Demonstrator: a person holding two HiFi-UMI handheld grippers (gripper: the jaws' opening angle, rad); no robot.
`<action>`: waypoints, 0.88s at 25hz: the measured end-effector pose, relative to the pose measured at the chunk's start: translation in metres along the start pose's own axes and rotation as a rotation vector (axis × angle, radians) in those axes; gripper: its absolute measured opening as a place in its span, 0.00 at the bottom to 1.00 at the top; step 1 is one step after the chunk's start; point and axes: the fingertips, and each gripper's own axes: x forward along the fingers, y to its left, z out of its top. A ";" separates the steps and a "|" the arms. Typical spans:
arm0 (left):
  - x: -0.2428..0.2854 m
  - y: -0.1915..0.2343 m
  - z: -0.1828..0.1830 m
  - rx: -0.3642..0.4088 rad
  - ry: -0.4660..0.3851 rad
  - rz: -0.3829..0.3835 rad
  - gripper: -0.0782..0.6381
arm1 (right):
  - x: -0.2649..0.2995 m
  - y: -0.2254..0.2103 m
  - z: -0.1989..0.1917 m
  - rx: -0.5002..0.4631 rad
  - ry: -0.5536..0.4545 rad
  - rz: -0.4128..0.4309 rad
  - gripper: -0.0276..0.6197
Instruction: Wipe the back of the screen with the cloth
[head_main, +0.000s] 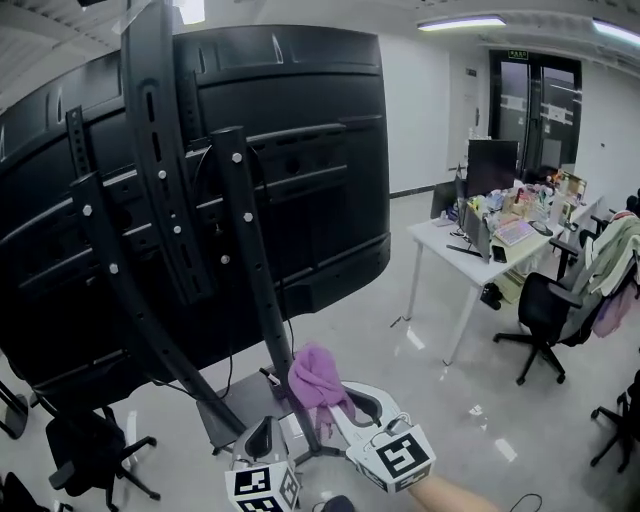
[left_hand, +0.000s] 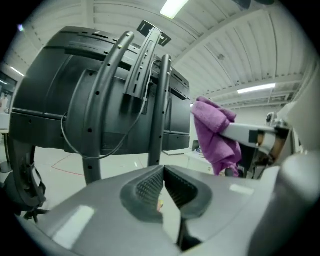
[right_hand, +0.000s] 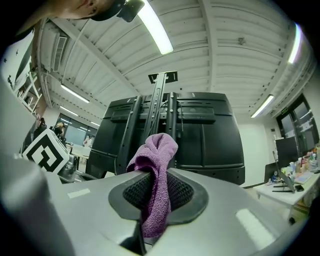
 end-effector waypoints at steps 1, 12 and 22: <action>0.007 -0.008 0.001 0.006 0.002 -0.010 0.12 | 0.000 -0.009 -0.004 0.007 0.000 -0.009 0.13; 0.129 -0.071 0.022 0.067 0.009 -0.038 0.12 | 0.053 -0.120 -0.021 -0.006 -0.008 -0.029 0.13; 0.240 -0.084 0.112 0.104 -0.072 0.050 0.12 | 0.163 -0.210 0.006 -0.050 -0.050 0.042 0.13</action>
